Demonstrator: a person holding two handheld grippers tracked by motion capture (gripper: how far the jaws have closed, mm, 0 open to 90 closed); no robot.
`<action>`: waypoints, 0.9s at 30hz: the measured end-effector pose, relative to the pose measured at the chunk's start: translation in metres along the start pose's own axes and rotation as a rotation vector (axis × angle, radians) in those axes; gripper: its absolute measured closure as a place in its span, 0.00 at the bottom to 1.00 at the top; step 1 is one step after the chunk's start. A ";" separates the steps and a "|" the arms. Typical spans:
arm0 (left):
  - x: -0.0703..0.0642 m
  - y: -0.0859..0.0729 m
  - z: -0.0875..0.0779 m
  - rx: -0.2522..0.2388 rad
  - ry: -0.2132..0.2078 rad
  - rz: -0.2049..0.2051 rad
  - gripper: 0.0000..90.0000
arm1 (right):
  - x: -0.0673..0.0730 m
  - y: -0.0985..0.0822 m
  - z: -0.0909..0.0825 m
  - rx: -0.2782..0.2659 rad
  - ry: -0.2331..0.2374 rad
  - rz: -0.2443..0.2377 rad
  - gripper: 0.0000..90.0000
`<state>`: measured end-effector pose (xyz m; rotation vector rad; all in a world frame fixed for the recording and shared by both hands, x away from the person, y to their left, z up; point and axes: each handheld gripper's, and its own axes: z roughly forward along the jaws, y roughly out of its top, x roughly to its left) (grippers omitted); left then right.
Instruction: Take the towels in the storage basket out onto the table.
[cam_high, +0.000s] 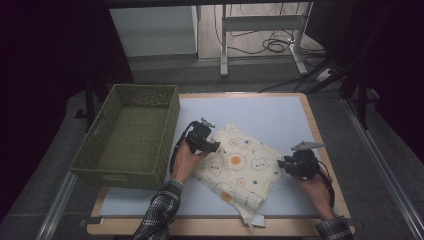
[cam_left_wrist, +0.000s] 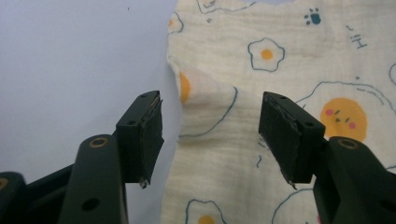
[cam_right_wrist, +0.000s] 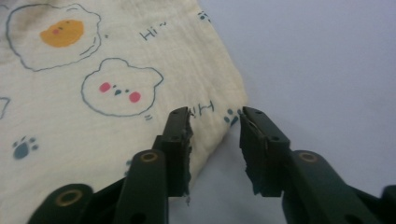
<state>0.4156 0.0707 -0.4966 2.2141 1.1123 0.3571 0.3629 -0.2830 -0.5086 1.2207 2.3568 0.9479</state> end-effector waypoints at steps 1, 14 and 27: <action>0.001 -0.002 -0.001 -0.004 0.000 -0.001 0.43 | 0.000 0.000 0.007 0.016 0.004 0.005 0.80; -0.003 -0.014 -0.016 -0.013 -0.015 -0.002 0.41 | -0.026 0.020 -0.036 -0.031 -0.141 -0.038 0.84; 0.001 -0.025 0.003 0.003 0.024 -0.006 0.46 | -0.056 -0.011 -0.038 -0.007 -0.150 0.075 0.69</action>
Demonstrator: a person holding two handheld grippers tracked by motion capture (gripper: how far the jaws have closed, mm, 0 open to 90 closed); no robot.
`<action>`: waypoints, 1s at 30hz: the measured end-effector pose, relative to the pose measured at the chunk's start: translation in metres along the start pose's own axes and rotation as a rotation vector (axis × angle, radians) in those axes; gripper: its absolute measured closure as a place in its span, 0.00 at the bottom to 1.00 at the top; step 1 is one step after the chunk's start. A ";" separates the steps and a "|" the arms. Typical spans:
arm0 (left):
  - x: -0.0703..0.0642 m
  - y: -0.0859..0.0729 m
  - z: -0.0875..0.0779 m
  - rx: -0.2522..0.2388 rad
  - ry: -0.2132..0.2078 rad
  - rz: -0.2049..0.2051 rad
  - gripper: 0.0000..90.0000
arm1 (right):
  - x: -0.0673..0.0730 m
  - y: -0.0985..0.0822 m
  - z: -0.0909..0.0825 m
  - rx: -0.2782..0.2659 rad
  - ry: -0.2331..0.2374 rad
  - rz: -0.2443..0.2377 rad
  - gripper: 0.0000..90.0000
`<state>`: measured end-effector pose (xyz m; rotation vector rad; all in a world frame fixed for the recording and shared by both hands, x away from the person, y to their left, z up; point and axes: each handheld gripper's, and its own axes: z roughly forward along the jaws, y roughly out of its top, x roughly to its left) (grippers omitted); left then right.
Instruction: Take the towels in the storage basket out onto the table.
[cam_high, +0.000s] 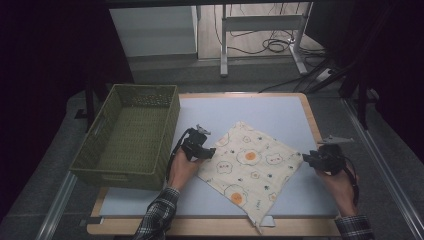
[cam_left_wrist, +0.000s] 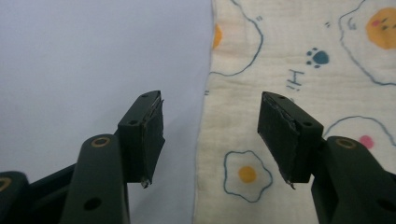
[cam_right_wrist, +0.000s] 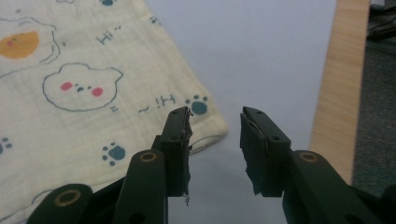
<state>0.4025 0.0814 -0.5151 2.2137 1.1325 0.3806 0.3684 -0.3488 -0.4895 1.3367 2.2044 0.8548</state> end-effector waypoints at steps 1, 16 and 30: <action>0.000 0.000 0.000 0.000 0.000 0.000 0.46 | 0.000 0.000 0.000 0.000 0.000 0.000 0.69; -0.007 -0.024 -0.014 0.011 0.001 -0.031 0.59 | 0.006 -0.013 0.018 -0.013 0.034 0.065 0.63; -0.012 -0.055 -0.029 0.008 -0.025 -0.088 0.97 | 0.007 0.006 0.038 0.008 0.024 0.009 0.97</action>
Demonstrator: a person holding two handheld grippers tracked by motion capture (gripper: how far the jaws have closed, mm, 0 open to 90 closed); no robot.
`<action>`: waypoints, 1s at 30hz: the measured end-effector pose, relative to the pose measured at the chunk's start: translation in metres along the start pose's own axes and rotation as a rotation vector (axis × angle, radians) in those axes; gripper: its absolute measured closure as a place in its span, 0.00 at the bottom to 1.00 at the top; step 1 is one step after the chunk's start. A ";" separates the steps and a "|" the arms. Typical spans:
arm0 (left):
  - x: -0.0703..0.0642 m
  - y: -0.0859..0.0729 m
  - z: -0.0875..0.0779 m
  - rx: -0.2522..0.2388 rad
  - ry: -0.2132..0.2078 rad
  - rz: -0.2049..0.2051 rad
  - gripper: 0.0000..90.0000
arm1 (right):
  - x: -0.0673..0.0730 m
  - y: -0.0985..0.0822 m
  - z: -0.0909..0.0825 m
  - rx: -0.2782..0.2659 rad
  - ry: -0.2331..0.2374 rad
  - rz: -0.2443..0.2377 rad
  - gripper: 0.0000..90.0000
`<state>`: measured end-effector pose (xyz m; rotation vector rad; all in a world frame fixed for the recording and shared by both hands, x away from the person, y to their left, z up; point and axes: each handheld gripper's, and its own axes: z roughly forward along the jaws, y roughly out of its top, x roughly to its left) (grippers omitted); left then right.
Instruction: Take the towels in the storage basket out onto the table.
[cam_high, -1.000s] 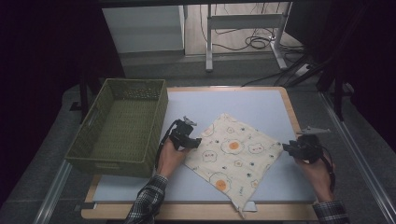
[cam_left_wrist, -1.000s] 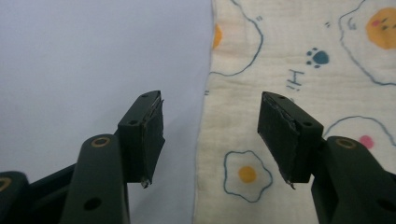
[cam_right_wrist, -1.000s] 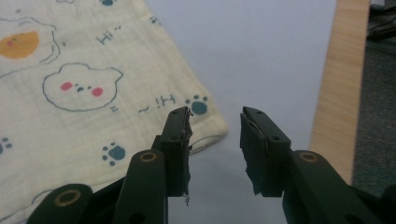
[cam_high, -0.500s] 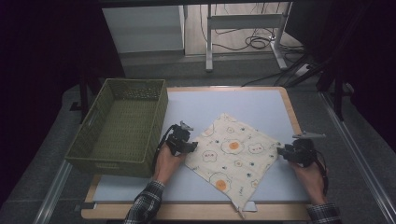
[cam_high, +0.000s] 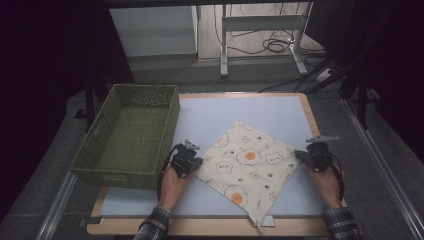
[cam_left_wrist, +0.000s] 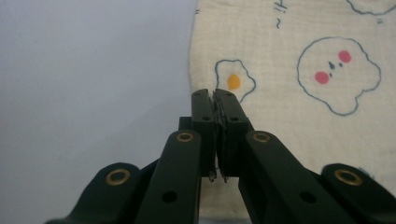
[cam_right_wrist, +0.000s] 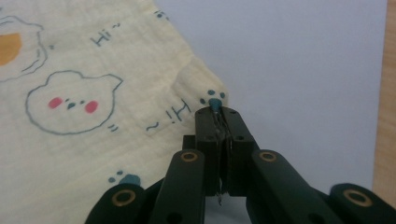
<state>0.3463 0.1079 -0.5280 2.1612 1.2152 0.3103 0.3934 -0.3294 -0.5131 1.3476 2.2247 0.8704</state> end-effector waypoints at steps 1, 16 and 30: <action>0.000 0.000 0.000 0.000 0.000 0.000 0.97 | 0.000 0.000 0.000 0.000 0.000 0.000 0.97; -0.017 -0.033 -0.027 -0.040 -0.018 -0.012 0.73 | -0.013 0.041 0.037 -0.016 0.020 0.019 0.89; 0.013 0.035 0.022 -0.093 0.011 0.031 0.56 | -0.025 0.030 0.020 -0.027 0.044 0.052 0.67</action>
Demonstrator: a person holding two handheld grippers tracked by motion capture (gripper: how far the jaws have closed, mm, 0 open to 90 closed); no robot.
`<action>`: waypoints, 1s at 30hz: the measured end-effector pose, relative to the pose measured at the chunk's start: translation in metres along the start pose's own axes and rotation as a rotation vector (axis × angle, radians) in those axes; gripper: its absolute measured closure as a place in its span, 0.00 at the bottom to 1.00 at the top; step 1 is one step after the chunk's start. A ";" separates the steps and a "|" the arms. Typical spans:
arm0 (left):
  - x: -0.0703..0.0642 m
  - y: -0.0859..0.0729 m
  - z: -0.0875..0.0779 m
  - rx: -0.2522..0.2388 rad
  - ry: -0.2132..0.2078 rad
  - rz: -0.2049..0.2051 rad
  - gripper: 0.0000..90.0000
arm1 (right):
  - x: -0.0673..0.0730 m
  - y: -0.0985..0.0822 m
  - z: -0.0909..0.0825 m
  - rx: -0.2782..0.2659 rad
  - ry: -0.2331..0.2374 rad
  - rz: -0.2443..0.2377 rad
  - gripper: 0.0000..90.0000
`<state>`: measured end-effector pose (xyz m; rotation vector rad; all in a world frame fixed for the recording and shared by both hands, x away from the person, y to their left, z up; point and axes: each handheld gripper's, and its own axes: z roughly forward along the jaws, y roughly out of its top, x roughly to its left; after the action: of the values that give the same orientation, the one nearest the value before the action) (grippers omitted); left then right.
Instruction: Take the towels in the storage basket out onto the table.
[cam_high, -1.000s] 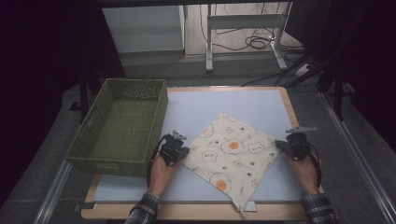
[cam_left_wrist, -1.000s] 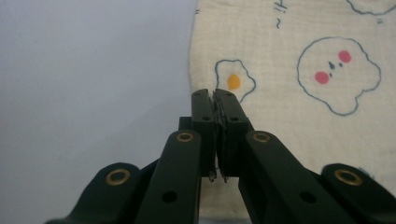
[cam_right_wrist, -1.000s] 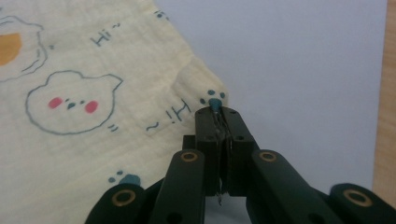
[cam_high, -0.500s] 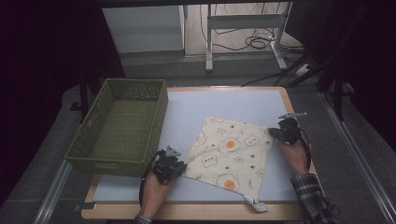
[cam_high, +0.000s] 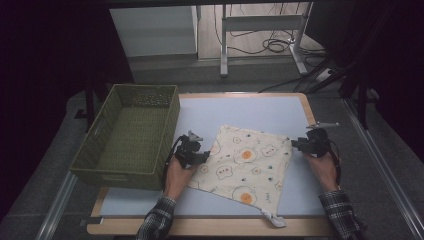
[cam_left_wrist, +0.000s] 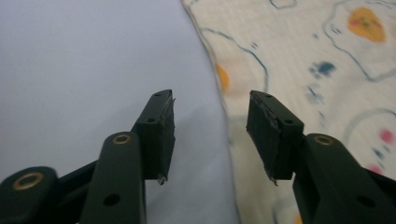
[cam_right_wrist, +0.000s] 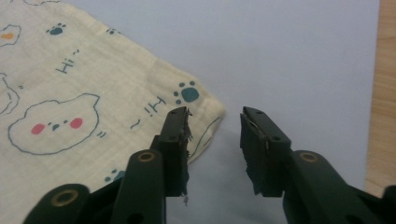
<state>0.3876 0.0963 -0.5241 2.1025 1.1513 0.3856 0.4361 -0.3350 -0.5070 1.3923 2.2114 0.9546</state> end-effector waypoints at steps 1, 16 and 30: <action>0.000 0.000 0.000 0.000 0.000 0.000 0.56 | 0.000 0.000 0.000 0.000 0.000 0.000 0.67; 0.016 0.063 0.047 -0.036 0.042 0.088 0.59 | -0.006 0.000 -0.001 -0.017 -0.005 0.035 0.72; 0.016 0.078 0.083 -0.035 0.054 0.046 0.55 | -0.003 0.004 0.010 -0.025 -0.004 0.018 0.71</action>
<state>0.4910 0.0454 -0.5302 2.1025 1.1207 0.4839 0.4459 -0.3328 -0.5118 1.4041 2.1802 0.9809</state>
